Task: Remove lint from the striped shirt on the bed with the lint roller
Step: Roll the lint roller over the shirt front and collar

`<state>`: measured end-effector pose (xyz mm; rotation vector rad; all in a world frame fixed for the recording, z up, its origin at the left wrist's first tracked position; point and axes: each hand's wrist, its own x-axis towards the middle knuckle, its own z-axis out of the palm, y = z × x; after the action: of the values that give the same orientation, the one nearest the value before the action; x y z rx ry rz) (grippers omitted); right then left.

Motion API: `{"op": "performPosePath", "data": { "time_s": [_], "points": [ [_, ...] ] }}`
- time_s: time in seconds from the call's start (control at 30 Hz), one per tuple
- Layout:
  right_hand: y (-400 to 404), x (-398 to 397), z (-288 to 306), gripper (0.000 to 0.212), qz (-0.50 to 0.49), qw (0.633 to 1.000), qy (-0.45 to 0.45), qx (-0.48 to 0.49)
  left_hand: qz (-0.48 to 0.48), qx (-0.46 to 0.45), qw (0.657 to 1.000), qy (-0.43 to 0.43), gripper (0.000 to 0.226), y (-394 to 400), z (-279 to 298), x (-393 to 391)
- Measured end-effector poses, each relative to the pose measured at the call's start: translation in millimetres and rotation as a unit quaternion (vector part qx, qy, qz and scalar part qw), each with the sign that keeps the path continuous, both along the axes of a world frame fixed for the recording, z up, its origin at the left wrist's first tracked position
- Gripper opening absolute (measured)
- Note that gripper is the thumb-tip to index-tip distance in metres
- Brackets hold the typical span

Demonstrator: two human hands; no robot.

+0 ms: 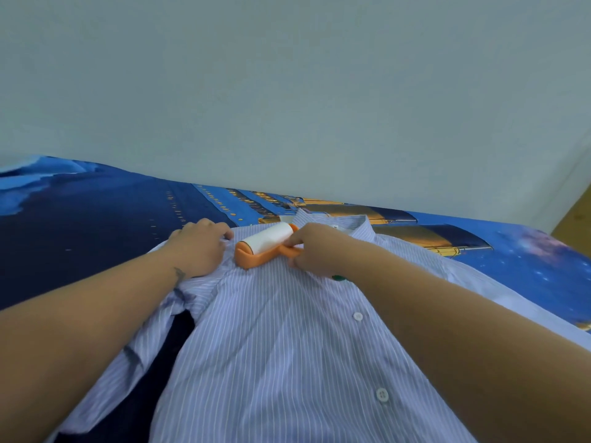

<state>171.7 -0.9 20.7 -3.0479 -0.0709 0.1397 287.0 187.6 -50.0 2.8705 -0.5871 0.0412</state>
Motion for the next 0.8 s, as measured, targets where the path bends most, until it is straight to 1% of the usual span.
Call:
{"op": "performPosePath", "data": {
  "time_s": [0.1, 0.23, 0.3, 0.37, 0.47, 0.6, 0.8],
  "points": [
    [10.7, 11.5, 0.9, 0.034, -0.001, 1.000, 0.003, -0.014, 0.012, -0.002, 1.000, -0.013, 0.029, 1.3, -1.2, 2.6],
    [20.5, 22.6, 2.6, 0.034, -0.012, 1.000, 0.009, -0.016, 0.008, -0.027, 1.000, -0.006, 0.032, 4.5, -2.3, 2.8],
    [25.3, 29.6, 1.3, 0.034, -0.014, 1.000, 0.013, -0.023, -0.002, -0.065, 0.998, 0.006, 0.032, 6.9, -3.3, 3.3],
    [29.8, 37.7, -0.4, 0.034, -0.017, 0.999, 0.015, -0.029, -0.004, -0.126, 0.992, 0.021, 0.030, 8.8, -4.5, 4.5],
    [32.7, 45.5, -3.1, 0.033, -0.019, 0.999, 0.006, -0.030, 0.011, -0.188, 0.982, 0.025, 0.023, 10.8, -5.1, 5.6],
    [24.7, 35.1, -5.2, 0.033, -0.001, 1.000, -0.013, -0.009, 0.028, -0.164, 0.986, -0.006, 0.018, 12.4, -9.2, 7.0],
    [-4.9, -2.9, -4.7, 0.030, 0.013, 1.000, -0.020, -0.001, 0.044, -0.124, 0.991, -0.018, 0.043, 9.4, -11.7, 7.8]
  ]
}}
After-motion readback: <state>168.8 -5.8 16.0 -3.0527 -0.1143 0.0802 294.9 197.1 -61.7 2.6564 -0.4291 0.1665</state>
